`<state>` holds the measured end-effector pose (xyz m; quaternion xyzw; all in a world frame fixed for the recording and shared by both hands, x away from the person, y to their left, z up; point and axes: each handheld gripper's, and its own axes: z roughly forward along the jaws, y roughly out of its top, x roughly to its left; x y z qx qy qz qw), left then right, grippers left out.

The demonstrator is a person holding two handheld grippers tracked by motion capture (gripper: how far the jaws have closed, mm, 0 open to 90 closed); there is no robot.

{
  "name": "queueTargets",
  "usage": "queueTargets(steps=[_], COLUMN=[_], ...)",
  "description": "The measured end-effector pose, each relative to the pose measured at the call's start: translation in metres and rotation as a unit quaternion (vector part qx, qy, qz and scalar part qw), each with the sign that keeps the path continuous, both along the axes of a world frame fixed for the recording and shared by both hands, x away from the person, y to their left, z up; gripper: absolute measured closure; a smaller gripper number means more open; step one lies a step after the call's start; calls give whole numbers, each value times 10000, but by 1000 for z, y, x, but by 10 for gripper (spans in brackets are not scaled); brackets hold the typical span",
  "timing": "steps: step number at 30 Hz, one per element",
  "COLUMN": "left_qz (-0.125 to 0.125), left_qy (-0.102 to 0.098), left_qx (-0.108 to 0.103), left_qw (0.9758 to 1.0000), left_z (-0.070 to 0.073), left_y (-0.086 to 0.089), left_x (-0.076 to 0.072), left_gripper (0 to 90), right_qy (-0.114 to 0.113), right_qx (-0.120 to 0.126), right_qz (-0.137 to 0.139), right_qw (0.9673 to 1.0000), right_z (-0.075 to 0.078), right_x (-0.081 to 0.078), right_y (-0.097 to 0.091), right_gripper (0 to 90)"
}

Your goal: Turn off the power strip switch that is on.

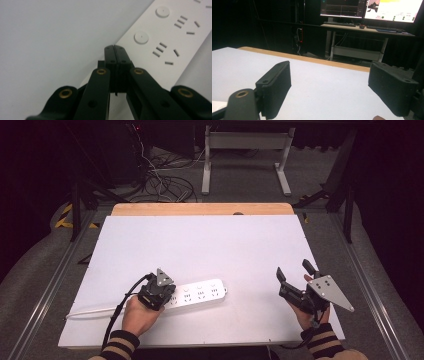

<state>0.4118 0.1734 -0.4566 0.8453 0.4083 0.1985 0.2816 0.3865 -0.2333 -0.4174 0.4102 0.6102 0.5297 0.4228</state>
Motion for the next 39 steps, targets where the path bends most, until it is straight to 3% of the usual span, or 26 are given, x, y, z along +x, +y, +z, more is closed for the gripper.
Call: queueTargets(steps=[3,6,39], left_qz=[-49,2,-19], left_qy=[-192,-90,-76], left_qx=[367,141,77], left_qw=[9991,9999,9999], left_z=[-1,0,0], left_y=[-8,-5,-4], left_x=[-3,-1,0], left_gripper=[900,900,900], right_qy=[-12,-13,24], right_qx=[0,-6,1], right_qz=[-8,-2,-5], right_qw=[10000,10000,10000], right_z=[0,0,0], right_x=[0,-1,1], right_y=[1,1,0], right_gripper=[188,188,194])
